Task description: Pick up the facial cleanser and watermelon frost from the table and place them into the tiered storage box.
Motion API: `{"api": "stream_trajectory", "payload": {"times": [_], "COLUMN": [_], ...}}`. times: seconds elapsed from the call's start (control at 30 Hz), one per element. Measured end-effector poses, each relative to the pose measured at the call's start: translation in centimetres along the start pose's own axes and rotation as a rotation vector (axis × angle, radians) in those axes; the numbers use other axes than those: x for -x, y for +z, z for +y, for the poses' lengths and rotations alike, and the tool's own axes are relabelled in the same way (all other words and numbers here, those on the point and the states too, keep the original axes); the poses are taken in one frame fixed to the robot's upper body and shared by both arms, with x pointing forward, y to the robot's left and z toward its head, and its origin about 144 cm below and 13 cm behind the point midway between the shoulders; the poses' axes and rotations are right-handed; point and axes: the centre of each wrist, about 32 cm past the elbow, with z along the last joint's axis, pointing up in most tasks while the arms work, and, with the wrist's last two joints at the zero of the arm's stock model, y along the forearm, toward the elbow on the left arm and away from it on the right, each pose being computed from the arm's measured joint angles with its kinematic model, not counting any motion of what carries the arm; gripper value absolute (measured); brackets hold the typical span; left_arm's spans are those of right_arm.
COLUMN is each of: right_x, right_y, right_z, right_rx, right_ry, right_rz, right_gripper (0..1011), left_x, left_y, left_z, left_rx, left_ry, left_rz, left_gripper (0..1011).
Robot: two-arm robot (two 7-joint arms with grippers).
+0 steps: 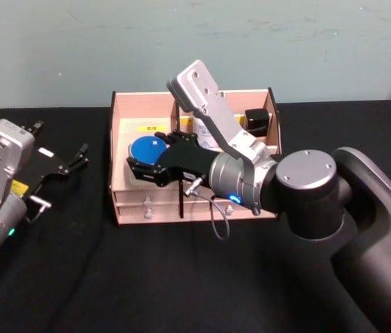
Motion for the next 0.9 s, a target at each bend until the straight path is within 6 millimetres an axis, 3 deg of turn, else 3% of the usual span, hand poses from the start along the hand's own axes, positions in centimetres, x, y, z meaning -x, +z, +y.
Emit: {"api": "stream_trajectory", "payload": {"times": [0.9], "right_x": [-1.2], "right_y": [0.1], "right_z": [3.4], "right_rx": [0.024], "right_ry": [-0.057], "right_rz": [0.021], "right_gripper": [729], "left_x": [0.0], "left_y": [0.0], "left_z": [0.0], "left_rx": [0.0], "left_ry": [0.0], "left_rz": [0.0], "left_gripper": [1001]}}
